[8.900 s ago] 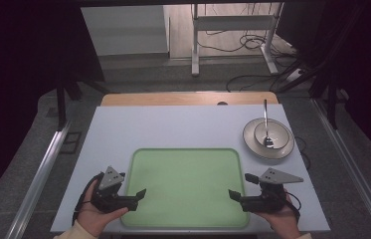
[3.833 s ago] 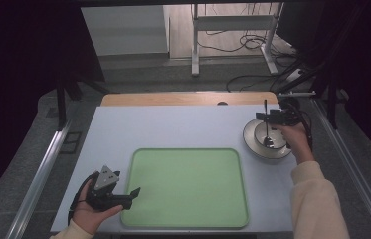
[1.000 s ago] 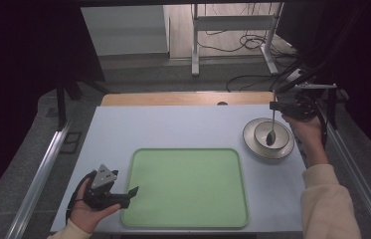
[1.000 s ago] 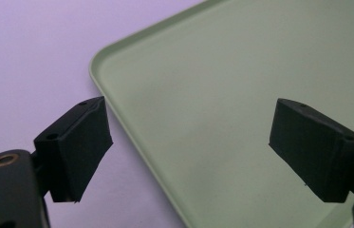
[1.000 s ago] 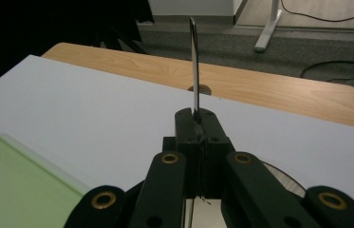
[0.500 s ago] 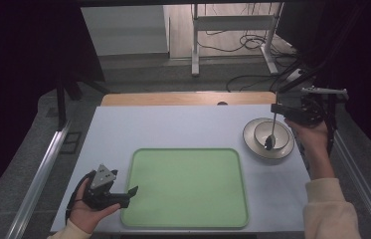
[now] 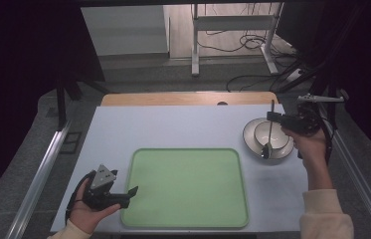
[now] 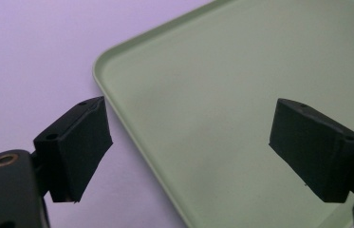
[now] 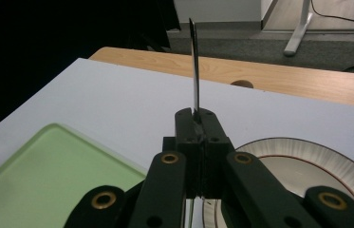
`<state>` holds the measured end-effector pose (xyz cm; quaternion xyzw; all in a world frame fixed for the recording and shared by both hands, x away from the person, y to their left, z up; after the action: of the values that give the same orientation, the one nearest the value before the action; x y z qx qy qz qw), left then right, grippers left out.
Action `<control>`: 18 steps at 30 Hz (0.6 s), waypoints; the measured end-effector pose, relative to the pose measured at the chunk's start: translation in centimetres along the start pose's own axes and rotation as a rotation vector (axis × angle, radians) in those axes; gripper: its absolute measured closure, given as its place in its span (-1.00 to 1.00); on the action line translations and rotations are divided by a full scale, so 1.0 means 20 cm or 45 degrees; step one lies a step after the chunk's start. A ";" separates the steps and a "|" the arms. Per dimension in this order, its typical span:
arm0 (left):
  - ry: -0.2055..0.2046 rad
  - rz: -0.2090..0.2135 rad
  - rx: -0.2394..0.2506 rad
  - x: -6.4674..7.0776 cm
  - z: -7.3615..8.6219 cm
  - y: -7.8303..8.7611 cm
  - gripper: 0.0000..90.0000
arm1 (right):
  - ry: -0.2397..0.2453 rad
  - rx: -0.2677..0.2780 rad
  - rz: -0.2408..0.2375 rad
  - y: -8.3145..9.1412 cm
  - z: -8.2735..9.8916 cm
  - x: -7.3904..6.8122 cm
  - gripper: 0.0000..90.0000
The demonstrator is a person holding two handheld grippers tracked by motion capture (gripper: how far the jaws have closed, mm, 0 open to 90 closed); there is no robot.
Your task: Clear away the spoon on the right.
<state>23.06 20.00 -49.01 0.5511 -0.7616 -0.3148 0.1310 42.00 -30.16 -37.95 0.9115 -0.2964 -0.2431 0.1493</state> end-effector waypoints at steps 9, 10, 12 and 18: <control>-0.008 -0.006 -0.003 0.00 0.00 0.00 -0.70 | 0.008 -0.031 -0.035 -0.02 0.03 -0.04 0.97; -0.008 -0.006 -0.003 0.00 0.00 0.00 -0.70 | 0.008 -0.031 -0.035 -0.02 0.03 -0.04 0.97; -0.009 -0.009 -0.001 0.00 0.00 0.00 -0.70 | 0.010 -0.030 -0.044 -0.02 0.03 -0.06 0.97; -0.005 -0.015 0.005 0.00 0.00 0.00 -0.70 | 0.011 -0.038 -0.068 -0.02 0.04 -0.08 0.97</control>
<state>23.06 20.02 -49.03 0.5551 -0.7592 -0.3153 0.1265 40.63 -28.88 -38.25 0.9178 -0.2676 -0.2476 0.1574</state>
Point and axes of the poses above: each handheld gripper's, and its own axes: y roughly backward along the jaws, z roughly out of its underside, x roughly to its right, the point moved 3 cm from there along -y, roughly forward along the jaws, and after that the axes turned 14 degrees about -z, right-handed, at the moved point
